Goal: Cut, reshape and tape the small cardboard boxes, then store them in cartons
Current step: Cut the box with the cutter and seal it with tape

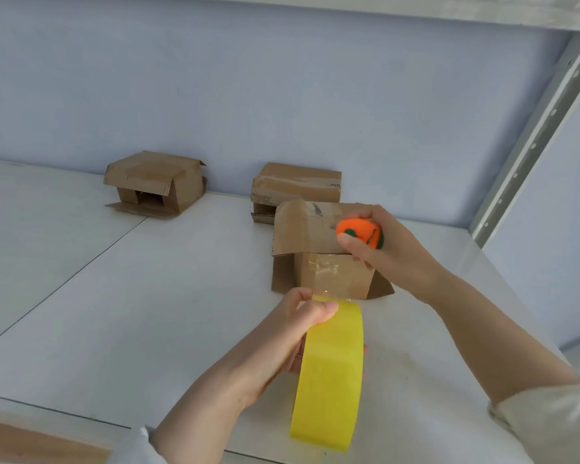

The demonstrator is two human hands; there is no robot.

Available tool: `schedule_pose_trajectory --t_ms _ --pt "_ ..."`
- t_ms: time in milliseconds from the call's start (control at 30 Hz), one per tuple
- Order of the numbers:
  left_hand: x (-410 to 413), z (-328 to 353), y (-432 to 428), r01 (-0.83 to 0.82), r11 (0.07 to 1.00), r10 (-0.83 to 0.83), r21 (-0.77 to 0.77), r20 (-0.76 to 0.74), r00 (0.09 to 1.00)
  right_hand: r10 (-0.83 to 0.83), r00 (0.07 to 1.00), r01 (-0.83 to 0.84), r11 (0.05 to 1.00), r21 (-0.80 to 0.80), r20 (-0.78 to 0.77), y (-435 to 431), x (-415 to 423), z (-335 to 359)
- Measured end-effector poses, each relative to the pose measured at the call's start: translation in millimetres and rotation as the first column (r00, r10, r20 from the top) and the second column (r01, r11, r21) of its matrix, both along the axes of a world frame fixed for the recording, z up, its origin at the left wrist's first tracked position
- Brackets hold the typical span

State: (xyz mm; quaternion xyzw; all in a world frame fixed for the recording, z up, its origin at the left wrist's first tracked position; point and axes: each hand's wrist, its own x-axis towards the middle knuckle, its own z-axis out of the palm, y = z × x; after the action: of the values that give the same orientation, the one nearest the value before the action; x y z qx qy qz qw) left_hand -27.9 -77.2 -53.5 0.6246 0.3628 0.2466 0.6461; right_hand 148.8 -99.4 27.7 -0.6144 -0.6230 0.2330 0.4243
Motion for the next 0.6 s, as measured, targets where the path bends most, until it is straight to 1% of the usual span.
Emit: schedule_pose_trajectory --t_ms 33,67,100,133,167,200,300,333,400,433,533,600 --pt "-0.7 2.6 -4.9 0.052 0.995 -0.042 -0.084 0.123 0.992 0.024 0.996 -0.027 0.999 -0.044 -0.082 -11.6 -2.5 0.5" --pt "2.0 6.4 -8.3 0.060 0.994 -0.045 -0.087 0.169 0.985 0.055 0.991 -0.067 0.993 -0.100 -0.121 -22.1 -5.9 -0.3" --pt "3.6 11.0 -13.8 0.073 0.988 -0.042 -0.135 0.218 0.975 0.102 0.987 -0.120 0.983 -0.141 -0.128 -29.7 -9.8 -1.9" --pt "-1.2 13.2 -18.8 0.119 0.979 -0.067 -0.167 0.288 0.955 0.146 0.982 -0.164 0.974 -0.158 -0.116 -34.8 -14.2 -3.4" --pt "-3.3 13.8 -23.3 0.155 0.972 -0.095 -0.178 0.304 0.948 0.180 0.978 -0.195 0.970 -0.145 -0.109 -36.7 -18.0 -4.6" --pt "-3.5 12.4 -23.9 0.129 0.978 -0.072 -0.164 0.314 0.947 0.196 0.975 -0.208 0.971 -0.121 -0.107 -36.4 -20.6 -5.3" --pt "-11.4 26.3 -33.0 0.094 0.978 -0.042 -0.184 0.265 0.963 0.141 0.981 -0.149 0.988 -0.049 -0.131 -34.9 -26.5 -3.8" --pt "-15.4 34.1 -38.6 0.073 0.985 -0.037 -0.154 0.225 0.974 0.120 0.982 -0.126 0.992 -0.031 -0.149 -35.0 -27.2 -4.5" --pt "-26.1 46.1 -50.6 0.061 0.997 -0.052 -0.052 0.162 0.985 0.102 0.976 -0.108 0.994 -0.023 -0.194 -37.0 -31.6 -2.9" --pt "-29.9 47.8 -54.7 0.050 0.999 -0.050 0.006 0.154 0.987 0.089 0.971 -0.099 0.995 -0.032 -0.223 -37.0 -34.8 -0.9" --pt "-38.2 50.3 -65.7 -0.029 0.987 0.013 0.161 0.103 0.995 0.035 0.962 -0.050 0.998 -0.049 -0.270 -30.2 -47.6 8.4" --pt "-48.3 47.7 -66.0 -0.109 0.972 0.099 0.207 0.057 0.993 0.059 0.959 -0.092 0.990 -0.108 -0.277 -20.1 -58.7 16.6"
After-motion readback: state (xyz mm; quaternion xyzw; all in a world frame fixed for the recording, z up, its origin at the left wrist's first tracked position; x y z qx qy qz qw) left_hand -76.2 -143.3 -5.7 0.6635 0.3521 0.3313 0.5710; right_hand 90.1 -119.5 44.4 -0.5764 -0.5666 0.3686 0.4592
